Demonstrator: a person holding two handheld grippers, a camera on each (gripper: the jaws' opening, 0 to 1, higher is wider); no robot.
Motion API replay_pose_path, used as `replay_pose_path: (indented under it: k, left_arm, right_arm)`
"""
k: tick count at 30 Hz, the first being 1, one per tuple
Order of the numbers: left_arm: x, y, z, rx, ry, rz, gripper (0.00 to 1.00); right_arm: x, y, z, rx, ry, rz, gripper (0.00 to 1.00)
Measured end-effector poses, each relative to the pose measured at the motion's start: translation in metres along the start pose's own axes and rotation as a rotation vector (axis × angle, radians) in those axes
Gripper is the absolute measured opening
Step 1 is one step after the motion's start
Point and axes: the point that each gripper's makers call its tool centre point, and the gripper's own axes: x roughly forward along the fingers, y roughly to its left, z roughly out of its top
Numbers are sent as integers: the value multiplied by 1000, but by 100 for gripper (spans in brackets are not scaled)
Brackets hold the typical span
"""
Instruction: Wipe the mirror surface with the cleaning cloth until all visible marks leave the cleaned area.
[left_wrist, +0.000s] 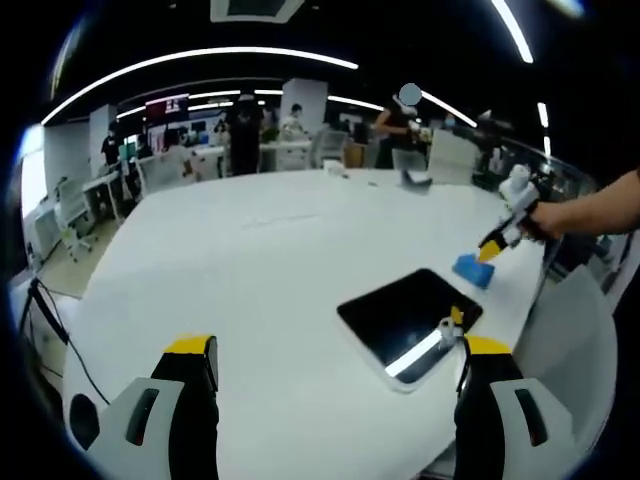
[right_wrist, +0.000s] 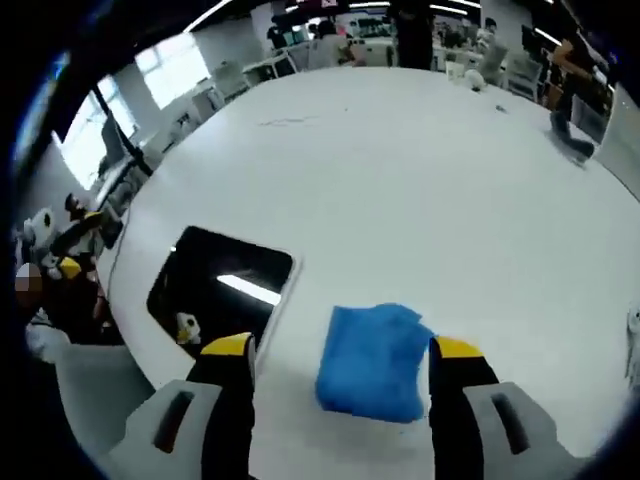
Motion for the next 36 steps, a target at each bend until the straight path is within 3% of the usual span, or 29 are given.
replay_pose_path:
  k: [1,2,4,5,7,13,17,25,36]
  left_arm:
    - [0,1,1,-8,-8,4,100]
    - [1,1,1,-14,-16,9,100]
    - [1,4,3,-24,-35,31,100]
    - [2,4,3,-37,-40,37,100]
    - [3,3,5,-54,-49,41,100]
    - [13,-9,-5,-2,-27,43,100]
    - [16,-13,-7,7,-29,46,100]
    - [19,-22,-10,-2,-31,49,100]
    - [19,-25,-12,7,-14,58,100]
  right_arm:
    - [-5,1,7,-49,-67,18,81]
    - [-8,-3,3,-56,-53,5,85]
    - [-14,-8,2,-109,-105,2,87]
    - [-16,-11,-4,-97,-94,-8,89]
    - [-19,-18,-10,-97,-137,-9,93]
    - [-22,-38,-44,-54,-130,-18,99]
    - [-30,-45,-54,-20,-150,-12,100]
    - [-32,-41,-62,-24,-166,-14,100]
    - [-28,-41,-58,-23,-177,2,100]
